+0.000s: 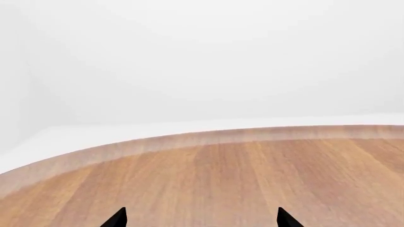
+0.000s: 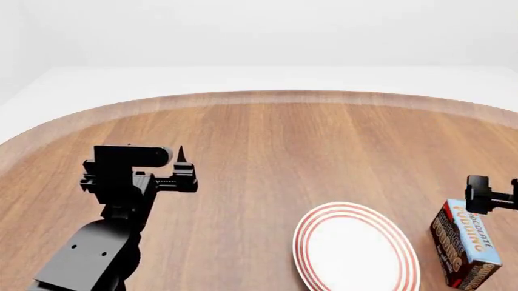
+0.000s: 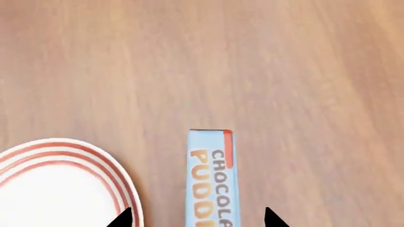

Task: Put the chocolate pudding to the right of the plate.

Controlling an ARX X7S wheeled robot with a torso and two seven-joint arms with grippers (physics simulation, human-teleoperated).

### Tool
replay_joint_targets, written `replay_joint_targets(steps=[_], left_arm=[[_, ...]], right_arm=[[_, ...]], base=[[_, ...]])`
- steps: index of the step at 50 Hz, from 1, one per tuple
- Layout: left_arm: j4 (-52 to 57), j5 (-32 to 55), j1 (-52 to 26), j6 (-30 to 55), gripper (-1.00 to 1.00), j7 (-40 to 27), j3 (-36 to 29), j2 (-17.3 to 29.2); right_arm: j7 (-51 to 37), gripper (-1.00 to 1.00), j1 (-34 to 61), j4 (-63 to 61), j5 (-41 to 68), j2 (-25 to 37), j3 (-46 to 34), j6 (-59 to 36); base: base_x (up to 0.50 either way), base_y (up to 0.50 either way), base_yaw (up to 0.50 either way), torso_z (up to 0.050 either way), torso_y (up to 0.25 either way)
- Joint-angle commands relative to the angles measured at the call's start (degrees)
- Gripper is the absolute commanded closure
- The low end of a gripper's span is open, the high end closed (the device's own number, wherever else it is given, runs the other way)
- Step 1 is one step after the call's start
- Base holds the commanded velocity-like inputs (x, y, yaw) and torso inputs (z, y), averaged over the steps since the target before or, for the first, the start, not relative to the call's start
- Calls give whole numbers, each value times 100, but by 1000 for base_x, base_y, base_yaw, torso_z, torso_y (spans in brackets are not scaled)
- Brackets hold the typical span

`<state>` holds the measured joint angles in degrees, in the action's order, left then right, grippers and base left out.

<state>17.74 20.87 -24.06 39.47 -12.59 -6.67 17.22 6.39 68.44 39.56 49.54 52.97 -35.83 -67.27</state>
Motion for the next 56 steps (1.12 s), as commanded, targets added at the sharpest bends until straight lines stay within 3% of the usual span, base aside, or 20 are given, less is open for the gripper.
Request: replay_joint_targets(steps=[1,7,15,18,23,29,46,56], left_arm=[[60,48,-21,51,-100,-30,15,29],[179,94,-167,246,-100,-82,-18,33],[335,196,-677,647,-100,-91,-151,12],[335,221,-827,703,-100,-80,-170,2],[431,244,-993,791,-100,-95,-216,-5],[664,355,-1215,916,-100,-114,-158,-11],[888,362,-1281,966,-100,-178,-262,23],[930,316,-1272,894,-100,-217,-312,47]], right_arm=[[-224,-100,402,-916,398,189,360,-332],[-255,-100,-117,-2181,1131,248,872,-50],[-2009,-100,-1420,-4070,1765,-261,2190,1368],[-2625,-100,-1764,-4656,1992,-437,2381,1465],[-2827,-100,-2476,-5796,2003,-604,2689,2169],[-3473,-100,-2891,-6973,176,-813,2210,2972],[-3831,-100,-3563,-7646,-867,-947,2058,3784],[-3813,-100,-3555,-7733,-560,-956,2154,3740]], base=[[0,0,0,0,0],[0,0,0,0,0],[0,0,0,0,0],[0,0,0,0,0],[0,0,0,0,0],[0,0,0,0,0],[0,0,0,0,0],[0,0,0,0,0]])
